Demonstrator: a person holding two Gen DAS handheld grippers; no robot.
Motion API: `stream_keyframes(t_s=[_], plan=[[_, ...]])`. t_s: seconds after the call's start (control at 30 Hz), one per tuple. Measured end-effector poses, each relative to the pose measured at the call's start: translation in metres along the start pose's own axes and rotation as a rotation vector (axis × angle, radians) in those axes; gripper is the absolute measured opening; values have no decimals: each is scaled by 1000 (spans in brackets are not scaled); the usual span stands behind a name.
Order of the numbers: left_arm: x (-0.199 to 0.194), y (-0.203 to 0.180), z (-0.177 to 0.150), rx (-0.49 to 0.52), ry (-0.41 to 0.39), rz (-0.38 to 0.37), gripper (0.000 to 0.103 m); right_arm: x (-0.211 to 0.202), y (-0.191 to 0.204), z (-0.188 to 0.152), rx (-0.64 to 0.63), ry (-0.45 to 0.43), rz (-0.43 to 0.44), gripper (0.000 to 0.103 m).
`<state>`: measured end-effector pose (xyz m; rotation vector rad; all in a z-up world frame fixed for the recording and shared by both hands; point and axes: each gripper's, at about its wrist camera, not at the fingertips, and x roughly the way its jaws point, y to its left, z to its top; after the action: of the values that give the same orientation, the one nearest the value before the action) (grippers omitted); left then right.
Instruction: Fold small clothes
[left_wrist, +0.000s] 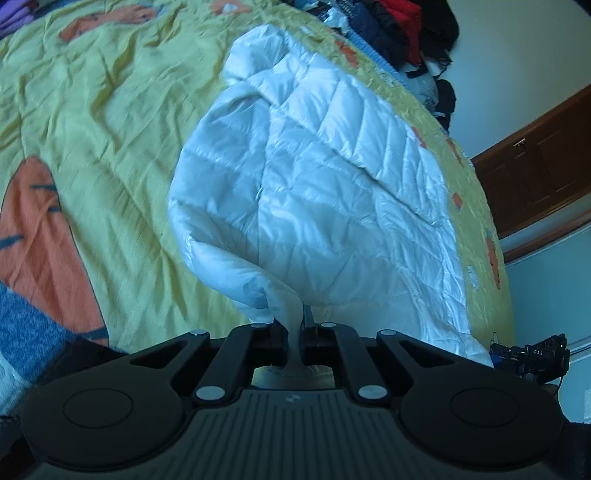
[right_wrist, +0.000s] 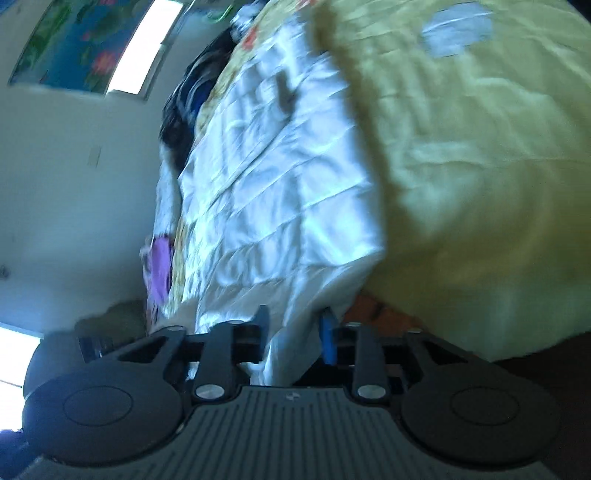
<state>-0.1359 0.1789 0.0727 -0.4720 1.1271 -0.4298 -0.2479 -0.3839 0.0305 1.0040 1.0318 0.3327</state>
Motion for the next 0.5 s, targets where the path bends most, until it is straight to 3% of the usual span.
stream_keyframes(t_s=[0.2,0.33,0.43,0.5], plan=[[10,0,1,-3,24,8,6,11,-16,-11,51,46,-46,43],[16,1,0,-11,48,15,6,27,-12,-24,49,110,7,42],[21,7,-2,-39,66,28,6,37,-7,-29,8,126,18,14],[20,11,-2,-59,54,35,6,43,-4,-27,-20,123,4,14]])
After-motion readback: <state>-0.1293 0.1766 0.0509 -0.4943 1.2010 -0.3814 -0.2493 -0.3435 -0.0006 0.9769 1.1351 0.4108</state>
